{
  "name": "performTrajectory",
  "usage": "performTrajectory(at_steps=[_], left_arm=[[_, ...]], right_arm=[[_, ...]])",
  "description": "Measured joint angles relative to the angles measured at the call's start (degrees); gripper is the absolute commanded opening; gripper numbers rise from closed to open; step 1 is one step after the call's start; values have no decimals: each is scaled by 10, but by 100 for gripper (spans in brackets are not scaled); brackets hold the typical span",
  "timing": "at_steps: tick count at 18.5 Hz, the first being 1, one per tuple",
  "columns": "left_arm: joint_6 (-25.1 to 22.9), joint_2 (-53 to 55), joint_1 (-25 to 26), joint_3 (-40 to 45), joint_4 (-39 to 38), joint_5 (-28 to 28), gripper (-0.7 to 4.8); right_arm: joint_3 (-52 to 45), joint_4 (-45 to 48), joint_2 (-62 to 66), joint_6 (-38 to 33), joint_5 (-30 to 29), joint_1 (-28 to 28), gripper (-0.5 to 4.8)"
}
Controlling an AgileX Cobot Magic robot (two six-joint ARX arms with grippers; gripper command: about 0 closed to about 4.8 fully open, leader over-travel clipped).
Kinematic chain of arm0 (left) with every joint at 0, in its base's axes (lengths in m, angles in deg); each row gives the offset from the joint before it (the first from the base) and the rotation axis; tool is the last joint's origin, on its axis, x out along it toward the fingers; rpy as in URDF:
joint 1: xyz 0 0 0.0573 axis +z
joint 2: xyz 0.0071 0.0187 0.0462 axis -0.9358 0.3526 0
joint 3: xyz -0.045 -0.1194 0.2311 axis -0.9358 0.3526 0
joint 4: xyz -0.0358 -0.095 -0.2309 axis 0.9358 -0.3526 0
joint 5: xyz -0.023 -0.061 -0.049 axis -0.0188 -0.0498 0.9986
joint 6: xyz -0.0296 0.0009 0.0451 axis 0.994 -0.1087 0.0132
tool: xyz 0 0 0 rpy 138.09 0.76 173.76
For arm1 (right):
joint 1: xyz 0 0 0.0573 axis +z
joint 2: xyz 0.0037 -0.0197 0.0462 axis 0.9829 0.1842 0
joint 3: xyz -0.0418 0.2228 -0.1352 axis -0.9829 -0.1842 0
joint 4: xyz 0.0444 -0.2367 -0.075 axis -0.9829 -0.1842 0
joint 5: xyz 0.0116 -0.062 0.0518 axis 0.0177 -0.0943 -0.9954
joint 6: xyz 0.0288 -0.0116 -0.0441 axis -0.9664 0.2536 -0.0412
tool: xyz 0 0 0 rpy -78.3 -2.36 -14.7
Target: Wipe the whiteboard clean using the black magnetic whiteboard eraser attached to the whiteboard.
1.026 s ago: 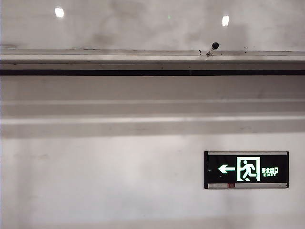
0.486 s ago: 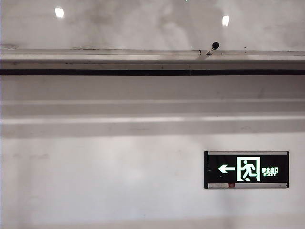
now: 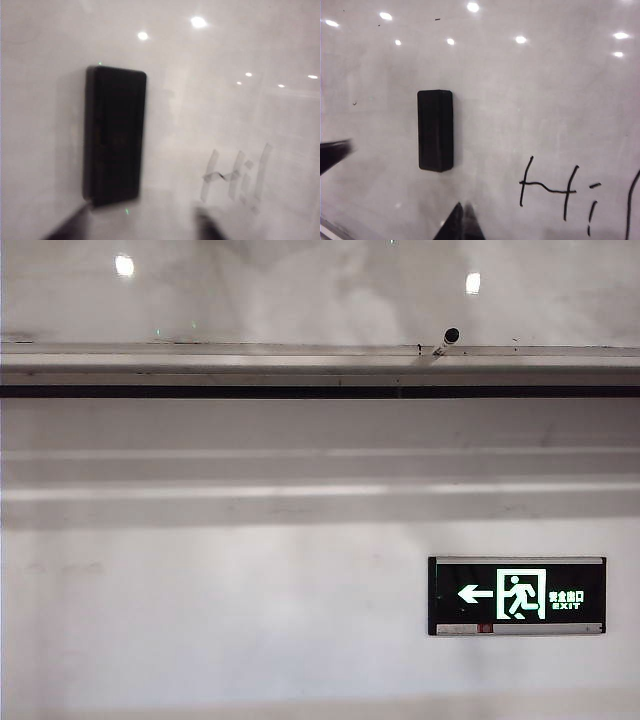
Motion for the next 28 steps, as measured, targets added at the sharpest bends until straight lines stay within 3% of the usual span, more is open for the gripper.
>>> performTrajectory(at_steps=[2, 3, 9, 13, 16, 24, 26, 28], left_arm=[[0, 39, 3, -44, 2, -3, 458], [0, 57, 3, -63, 2, -8, 479], [24, 149, 0, -145, 2, -54, 479], [22, 176, -38, -146, 31, -83, 479], [-30, 202, -68, -148, 63, -147, 479], [-43, 231, -78, -150, 152, -261, 479], [-71, 237, -77, -151, 161, -302, 479], [-88, 242, -90, -167, 163, -308, 479]], right_arm=[[0, -1, -5, 0, 0, 0, -5], [0, -1, -8, 0, 0, 0, -5], [0, -13, -15, 0, -1, 0, -5], [0, -15, -16, 0, -1, 0, -5], [0, -15, -16, 0, -2, 0, -5], [0, -15, -16, 0, -16, 0, -5], [0, -14, -16, 0, -16, 0, -5], [0, -15, -16, 0, -16, 0, -5]])
